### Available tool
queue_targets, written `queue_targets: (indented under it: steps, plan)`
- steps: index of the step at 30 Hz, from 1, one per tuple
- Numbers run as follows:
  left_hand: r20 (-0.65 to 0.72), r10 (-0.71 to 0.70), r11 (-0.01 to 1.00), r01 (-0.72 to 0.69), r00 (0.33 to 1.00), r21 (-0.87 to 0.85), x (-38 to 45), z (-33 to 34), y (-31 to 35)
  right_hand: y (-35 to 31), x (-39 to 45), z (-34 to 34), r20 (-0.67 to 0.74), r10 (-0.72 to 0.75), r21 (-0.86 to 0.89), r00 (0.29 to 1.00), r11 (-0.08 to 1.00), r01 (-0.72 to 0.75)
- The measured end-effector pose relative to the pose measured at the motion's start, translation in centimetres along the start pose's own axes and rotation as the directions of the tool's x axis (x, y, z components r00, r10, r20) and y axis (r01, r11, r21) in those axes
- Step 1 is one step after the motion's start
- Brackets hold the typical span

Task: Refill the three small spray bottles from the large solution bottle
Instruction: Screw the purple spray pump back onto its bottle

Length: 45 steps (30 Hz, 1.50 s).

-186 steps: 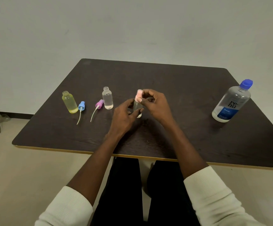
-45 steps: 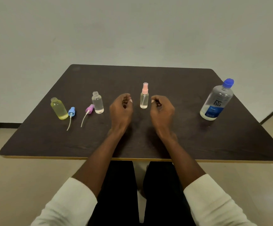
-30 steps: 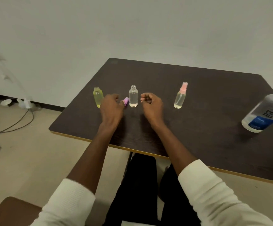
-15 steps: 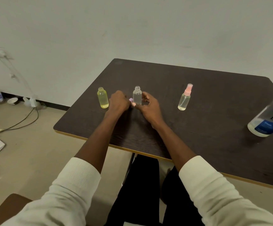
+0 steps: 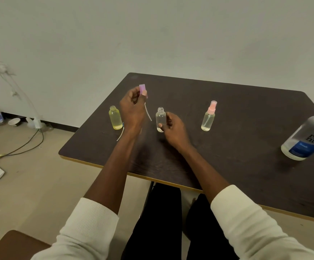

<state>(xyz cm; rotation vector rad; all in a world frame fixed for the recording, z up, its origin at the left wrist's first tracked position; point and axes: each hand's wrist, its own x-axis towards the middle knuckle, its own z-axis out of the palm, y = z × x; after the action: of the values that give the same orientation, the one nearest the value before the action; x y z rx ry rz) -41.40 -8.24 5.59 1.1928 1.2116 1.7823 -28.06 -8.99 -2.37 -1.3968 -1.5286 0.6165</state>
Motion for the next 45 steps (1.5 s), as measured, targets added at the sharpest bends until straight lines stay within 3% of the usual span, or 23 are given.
queue_targets:
  steps: [3, 8, 16, 25, 32, 37, 45]
  plan:
    - [0.047, 0.054, 0.988, -0.047, 0.997, -0.147, 0.1, 1.2, 1.2, 0.4, -0.4, -0.8, -0.004, -0.019, 0.006, 1.000, 1.000, 0.019]
    - [0.090, 0.084, 0.979, -0.066, 0.992, -0.192, -0.3, 2.5, 1.1, 0.4, -0.7, -0.7, -0.021, -0.037, 0.025, 0.999, 0.999, 0.038]
    - [0.177, 0.121, 0.987, -0.099, 0.977, -0.127, -0.6, 2.4, -0.3, 0.2, -0.8, -0.7, -0.025, -0.044, 0.033, 0.999, 0.998, 0.045]
    - [0.351, 0.062, 0.996, -0.082, 0.934, 0.042, -2.4, 1.5, -4.3, 0.0, -1.1, -1.0, -0.024, -0.048, 0.047, 0.999, 0.998, 0.049]
    - [0.373, 0.074, 0.993, -0.102, 0.925, 0.054, -2.9, 1.4, -5.0, -0.1, -1.2, -1.1, -0.024, -0.025, 0.062, 0.999, 0.998, 0.027]
    - [0.287, 0.064, 0.995, -0.082, 0.956, 0.052, -2.3, 1.9, -5.3, 0.0, -1.1, -1.1, -0.016, -0.031, 0.045, 0.999, 0.998, 0.032]
    - [0.299, 0.101, 0.995, -0.096, 0.949, -0.033, -3.2, 2.0, -5.7, 0.3, -0.9, -1.0, -0.012, -0.016, 0.061, 1.000, 0.998, 0.017]
